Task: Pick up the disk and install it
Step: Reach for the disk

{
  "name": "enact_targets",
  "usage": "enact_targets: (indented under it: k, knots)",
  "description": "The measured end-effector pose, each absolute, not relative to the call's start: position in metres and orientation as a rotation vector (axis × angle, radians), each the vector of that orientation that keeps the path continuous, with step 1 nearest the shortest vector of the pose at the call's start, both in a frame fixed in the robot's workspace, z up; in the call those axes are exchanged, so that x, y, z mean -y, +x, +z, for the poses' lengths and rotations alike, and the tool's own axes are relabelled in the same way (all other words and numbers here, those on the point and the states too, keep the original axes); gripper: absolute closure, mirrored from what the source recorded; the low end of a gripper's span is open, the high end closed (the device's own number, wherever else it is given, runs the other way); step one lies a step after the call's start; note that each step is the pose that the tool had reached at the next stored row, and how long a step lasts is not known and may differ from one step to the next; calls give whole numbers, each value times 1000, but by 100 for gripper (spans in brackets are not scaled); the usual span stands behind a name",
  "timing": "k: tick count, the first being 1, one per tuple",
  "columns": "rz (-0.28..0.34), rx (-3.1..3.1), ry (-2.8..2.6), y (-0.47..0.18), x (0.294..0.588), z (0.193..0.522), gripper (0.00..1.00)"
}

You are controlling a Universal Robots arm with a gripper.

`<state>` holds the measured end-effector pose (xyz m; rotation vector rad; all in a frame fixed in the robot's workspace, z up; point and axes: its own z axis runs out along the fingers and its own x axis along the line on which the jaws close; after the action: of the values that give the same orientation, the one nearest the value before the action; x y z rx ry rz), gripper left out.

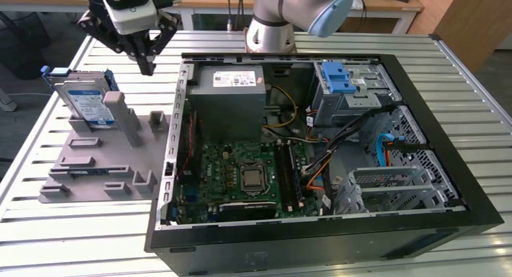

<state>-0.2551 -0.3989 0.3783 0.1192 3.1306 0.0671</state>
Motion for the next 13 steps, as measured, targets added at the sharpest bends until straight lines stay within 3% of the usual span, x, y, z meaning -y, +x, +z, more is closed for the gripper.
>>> enact_targets:
  k: [13]
  knots:
    - [67,-3131,119,-258,399,378,89]
